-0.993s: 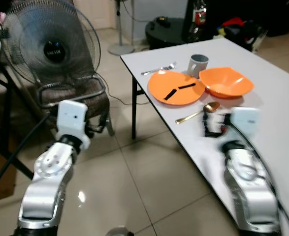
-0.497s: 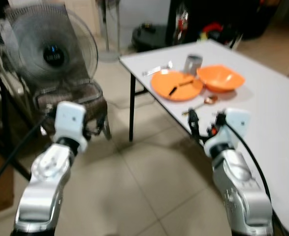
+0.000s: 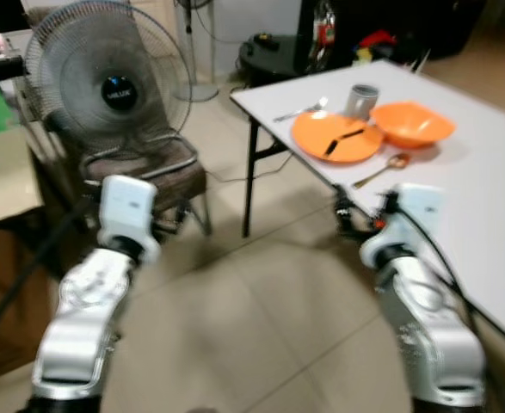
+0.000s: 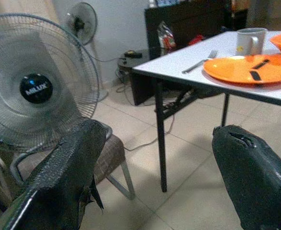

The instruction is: Setting the table

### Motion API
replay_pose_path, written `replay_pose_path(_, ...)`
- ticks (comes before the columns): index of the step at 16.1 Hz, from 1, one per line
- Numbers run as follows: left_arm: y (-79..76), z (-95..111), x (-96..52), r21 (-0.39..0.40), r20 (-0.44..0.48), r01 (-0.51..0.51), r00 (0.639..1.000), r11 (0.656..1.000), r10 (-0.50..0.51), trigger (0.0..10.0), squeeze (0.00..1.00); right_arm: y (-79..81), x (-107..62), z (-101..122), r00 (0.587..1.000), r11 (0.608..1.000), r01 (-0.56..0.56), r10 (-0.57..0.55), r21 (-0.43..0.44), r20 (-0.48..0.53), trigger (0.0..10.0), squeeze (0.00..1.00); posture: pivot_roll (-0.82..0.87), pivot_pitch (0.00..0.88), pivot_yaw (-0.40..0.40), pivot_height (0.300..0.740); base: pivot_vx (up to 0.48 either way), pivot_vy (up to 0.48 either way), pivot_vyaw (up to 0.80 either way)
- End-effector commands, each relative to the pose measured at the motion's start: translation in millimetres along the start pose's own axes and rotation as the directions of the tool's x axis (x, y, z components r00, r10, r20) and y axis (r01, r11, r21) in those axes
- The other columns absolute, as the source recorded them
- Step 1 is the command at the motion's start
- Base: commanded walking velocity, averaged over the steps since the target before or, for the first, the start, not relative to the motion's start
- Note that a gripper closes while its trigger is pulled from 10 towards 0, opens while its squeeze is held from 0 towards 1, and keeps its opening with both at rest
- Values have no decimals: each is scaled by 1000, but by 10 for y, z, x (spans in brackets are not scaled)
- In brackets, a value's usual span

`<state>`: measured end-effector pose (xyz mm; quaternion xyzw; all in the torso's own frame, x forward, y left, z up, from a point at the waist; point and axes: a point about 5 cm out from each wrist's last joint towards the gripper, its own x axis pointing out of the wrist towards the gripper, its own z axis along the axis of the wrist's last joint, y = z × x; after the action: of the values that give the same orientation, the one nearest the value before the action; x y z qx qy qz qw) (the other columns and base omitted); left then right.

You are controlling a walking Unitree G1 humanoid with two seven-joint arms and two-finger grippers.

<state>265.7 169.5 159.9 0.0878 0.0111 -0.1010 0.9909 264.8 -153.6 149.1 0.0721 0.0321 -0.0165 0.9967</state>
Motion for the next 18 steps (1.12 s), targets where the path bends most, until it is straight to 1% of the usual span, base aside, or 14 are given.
replay_pose_path(1,66,1,1,15,-7,-21,1000,1000,21,10000,0,47,10,-7,1000,1000,-17,17,17,-9,10000,0,139,0,11,740,0,345,0)
replay_pose_path(4,61,13,25,7,-1,-17,1000,1000,17,10000,0,56,19,2,1000,999,-29,29,23,-6,10000,0,133,0,14,740,0,345,0)
replay_pose_path(7,21,37,74,-4,10,-13,1000,1000,13,10000,0,53,56,26,998,998,-65,65,-11,-13,10000,0,121,0,2,740,0,349,0)
replay_pose_path(8,8,27,67,-16,10,-16,1000,1000,16,10000,0,63,72,40,997,997,-79,78,-27,-17,10000,0,115,0,-1,740,0,352,0)
replay_pose_path(10,-17,-16,52,-17,-6,-6,1000,1000,5,10000,0,57,76,58,997,996,-77,77,-33,-9,10000,0,99,0,15,740,0,354,0)
replay_pose_path(15,-19,-10,58,-15,-5,-3,1000,1000,3,10000,0,21,73,60,998,998,-63,63,-10,-9,10000,0,99,0,14,740,0,364,0)
replay_pose_path(18,-35,-21,44,-14,-8,1,1000,1000,-1,10000,0,30,84,63,998,998,-64,64,1,-7,10000,0,101,0,10,740,0,379,0)
